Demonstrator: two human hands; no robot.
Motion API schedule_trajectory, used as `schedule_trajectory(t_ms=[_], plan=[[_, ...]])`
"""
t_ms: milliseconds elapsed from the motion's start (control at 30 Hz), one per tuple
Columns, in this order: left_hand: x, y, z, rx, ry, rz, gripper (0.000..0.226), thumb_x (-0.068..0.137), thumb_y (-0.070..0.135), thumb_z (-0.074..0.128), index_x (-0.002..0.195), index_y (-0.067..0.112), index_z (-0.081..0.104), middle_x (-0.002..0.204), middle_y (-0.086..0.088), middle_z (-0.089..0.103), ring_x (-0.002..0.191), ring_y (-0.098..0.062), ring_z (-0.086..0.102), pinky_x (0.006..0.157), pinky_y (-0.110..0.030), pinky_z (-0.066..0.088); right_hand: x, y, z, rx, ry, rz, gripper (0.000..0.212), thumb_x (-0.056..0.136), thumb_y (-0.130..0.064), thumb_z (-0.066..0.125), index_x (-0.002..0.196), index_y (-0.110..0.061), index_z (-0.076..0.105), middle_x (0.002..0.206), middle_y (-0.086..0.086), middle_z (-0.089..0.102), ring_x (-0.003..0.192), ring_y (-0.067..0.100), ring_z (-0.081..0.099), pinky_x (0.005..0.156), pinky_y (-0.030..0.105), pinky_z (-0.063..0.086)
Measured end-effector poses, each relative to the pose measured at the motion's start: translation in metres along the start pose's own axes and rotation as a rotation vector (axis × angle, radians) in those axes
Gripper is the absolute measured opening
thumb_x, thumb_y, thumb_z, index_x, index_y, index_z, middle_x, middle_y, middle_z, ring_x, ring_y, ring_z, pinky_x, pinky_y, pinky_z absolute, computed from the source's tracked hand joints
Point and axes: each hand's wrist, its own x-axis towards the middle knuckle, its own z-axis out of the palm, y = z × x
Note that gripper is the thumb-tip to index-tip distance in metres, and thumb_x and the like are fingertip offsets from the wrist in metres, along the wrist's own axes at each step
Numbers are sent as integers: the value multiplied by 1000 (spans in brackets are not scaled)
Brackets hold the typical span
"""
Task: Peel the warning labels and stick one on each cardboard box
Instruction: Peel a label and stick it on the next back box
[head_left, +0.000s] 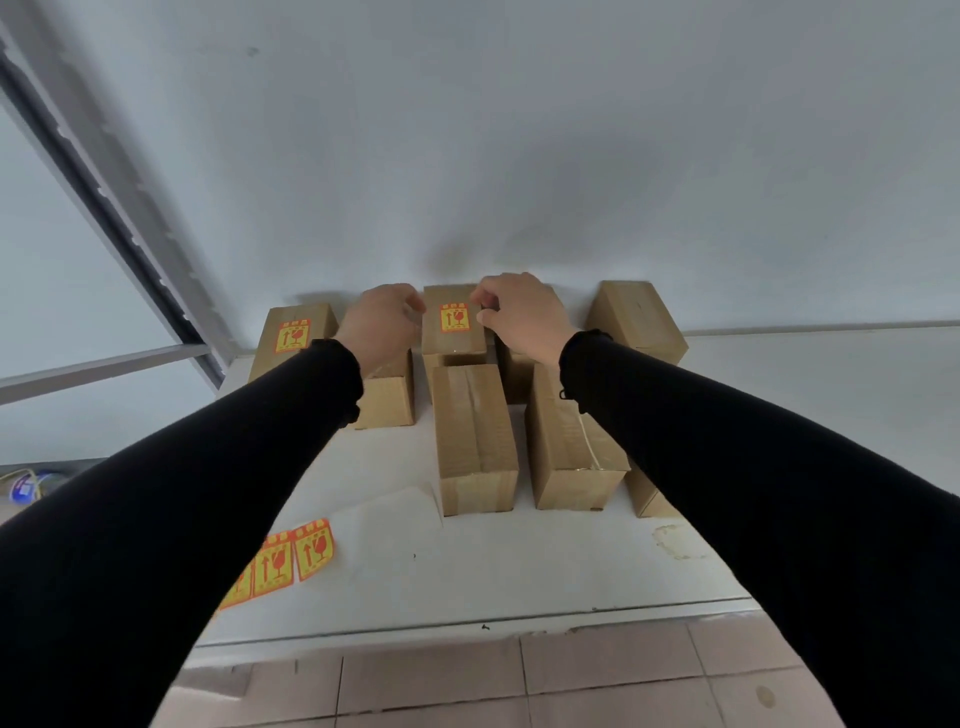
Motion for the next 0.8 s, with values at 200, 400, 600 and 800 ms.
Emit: schedule_trajectory(t_ms=[200,400,600,800], plan=[[-66,-26,-50,34,42,22,17,88,14,59,96,26,69,95,7,66,86,-12,62,73,-26,51,-57,-49,-6,-44,96,-139,18,98,-21,52,104,-27,69,101,-11,65,96,8,54,82,26,47],[-146,-67,-53,60,29,-7,13,90,12,63,99,18,71,99,4,65,94,-16,61,82,-29,49,-116,-108,28,95,75,-210,12,100,-25,55,103,-24,66,100,-11,62,93,8,54,78,24,48],[-200,-118,-20,138,-63,-137,18,89,18,67,107,21,68,106,1,63,102,-21,58,83,-36,51,-156,-136,95,199,-72,-141,18,98,-18,55,111,-18,67,104,-4,64,96,13,56,83,28,47],[-215,-151,1,178,-100,-218,30,87,20,70,117,22,65,113,-3,60,107,-22,54,87,-34,46,-164,-136,146,183,-191,-61,23,98,-14,51,116,-16,65,108,0,63,99,17,58,83,30,47]])
